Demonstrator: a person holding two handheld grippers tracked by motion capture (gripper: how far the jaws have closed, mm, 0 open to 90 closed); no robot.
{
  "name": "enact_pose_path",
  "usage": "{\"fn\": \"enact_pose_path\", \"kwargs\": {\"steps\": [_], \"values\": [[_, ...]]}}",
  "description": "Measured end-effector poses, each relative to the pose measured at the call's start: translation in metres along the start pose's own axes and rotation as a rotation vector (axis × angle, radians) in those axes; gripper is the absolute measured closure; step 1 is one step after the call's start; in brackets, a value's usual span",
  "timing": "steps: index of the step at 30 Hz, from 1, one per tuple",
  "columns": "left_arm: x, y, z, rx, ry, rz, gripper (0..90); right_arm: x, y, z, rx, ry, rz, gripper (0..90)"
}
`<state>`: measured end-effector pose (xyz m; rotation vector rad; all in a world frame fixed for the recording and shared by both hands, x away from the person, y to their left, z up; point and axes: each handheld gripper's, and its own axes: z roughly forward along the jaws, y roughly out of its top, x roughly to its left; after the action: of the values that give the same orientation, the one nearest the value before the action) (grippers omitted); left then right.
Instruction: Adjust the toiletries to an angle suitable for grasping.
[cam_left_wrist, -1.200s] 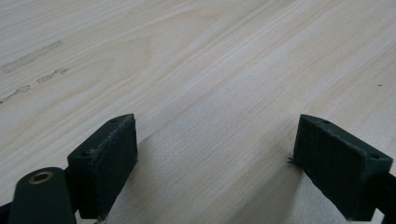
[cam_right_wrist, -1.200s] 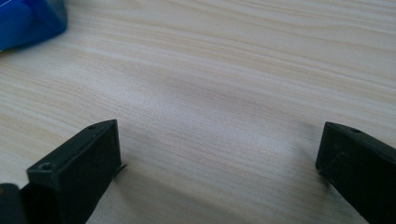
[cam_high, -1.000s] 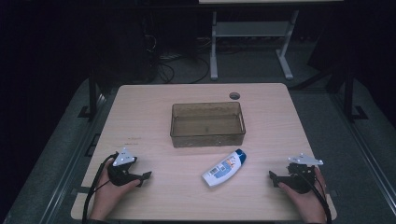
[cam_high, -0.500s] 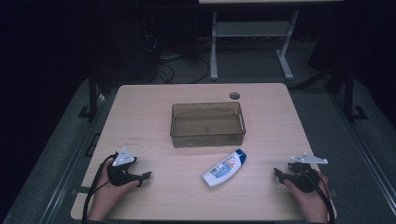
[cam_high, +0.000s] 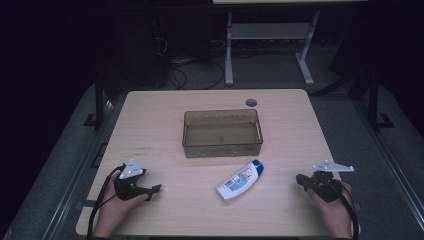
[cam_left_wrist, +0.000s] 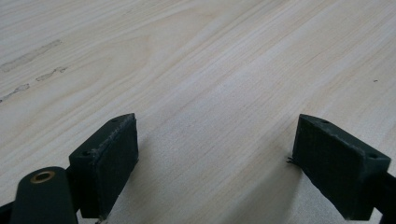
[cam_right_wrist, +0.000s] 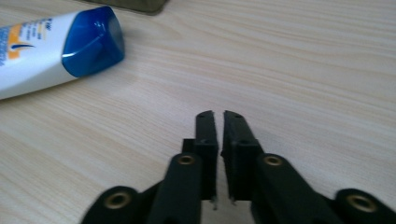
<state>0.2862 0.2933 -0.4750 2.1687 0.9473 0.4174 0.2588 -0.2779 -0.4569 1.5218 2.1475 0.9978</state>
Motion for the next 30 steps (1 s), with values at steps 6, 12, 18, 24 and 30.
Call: {"fn": "enact_pose_path", "kwargs": {"steps": [6,12,18,24,30], "values": [[0.000,-0.001,-0.001,0.003,-0.003,0.003,13.4,0.003,0.004,-0.004,0.000,0.045,0.000,90.0],[0.000,-0.001,-0.001,0.004,-0.004,0.003,13.3,0.007,0.010,-0.008,-0.015,0.090,-0.005,90.0],[0.000,-0.001,-0.001,0.004,-0.004,0.003,13.3,0.017,0.017,-0.008,-0.015,0.127,-0.032,90.0],[0.000,-0.001,-0.001,0.004,-0.005,0.004,13.3,0.027,0.025,-0.004,-0.017,0.156,-0.056,90.0],[0.001,-0.001,-0.001,0.004,-0.006,0.005,13.3,0.036,0.033,-0.001,-0.023,0.184,-0.084,90.0]]}}
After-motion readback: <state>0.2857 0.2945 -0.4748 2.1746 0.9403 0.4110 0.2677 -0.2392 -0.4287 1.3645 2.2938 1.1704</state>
